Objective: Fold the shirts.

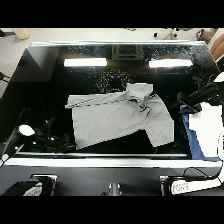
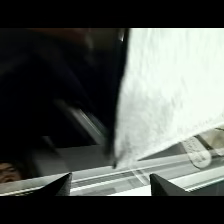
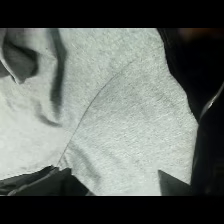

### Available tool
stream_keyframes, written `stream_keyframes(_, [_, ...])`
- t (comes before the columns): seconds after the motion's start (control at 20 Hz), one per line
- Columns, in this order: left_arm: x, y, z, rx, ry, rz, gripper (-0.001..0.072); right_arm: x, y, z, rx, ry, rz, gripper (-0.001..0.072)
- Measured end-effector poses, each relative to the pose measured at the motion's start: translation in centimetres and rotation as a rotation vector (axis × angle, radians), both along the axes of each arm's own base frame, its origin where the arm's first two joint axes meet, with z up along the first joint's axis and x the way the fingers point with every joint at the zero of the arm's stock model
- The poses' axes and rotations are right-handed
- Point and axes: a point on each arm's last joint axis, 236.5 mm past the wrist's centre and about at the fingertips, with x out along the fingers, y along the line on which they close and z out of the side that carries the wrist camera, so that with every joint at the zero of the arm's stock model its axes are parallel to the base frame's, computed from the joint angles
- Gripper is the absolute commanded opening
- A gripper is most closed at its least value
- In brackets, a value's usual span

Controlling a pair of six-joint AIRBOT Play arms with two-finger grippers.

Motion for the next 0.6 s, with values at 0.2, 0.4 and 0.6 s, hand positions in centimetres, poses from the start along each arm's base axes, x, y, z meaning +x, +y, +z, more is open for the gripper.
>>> stream_keyframes(0.2, [0.4, -2.7, -0.9, -0.028, -0.033, 0.067, 0.0588, -0.1, -0.5, -1.1, -0.028, 0.003, 0.017, 0.0630])
stream_keyframes(0.4, [2.4, -3.6, -1.8, -0.021, -0.087, 0.150, 0.0226, -0.2, -0.4, -2.5, -0.020, 0.033, 0.027, 0.0630])
stream_keyframes(0.6, [3.8, -3.7, -2.1, -0.012, -0.134, 0.178, 0.0026, -0.9, -0.3, -4.4, -0.015, 0.062, 0.040, 0.0629])
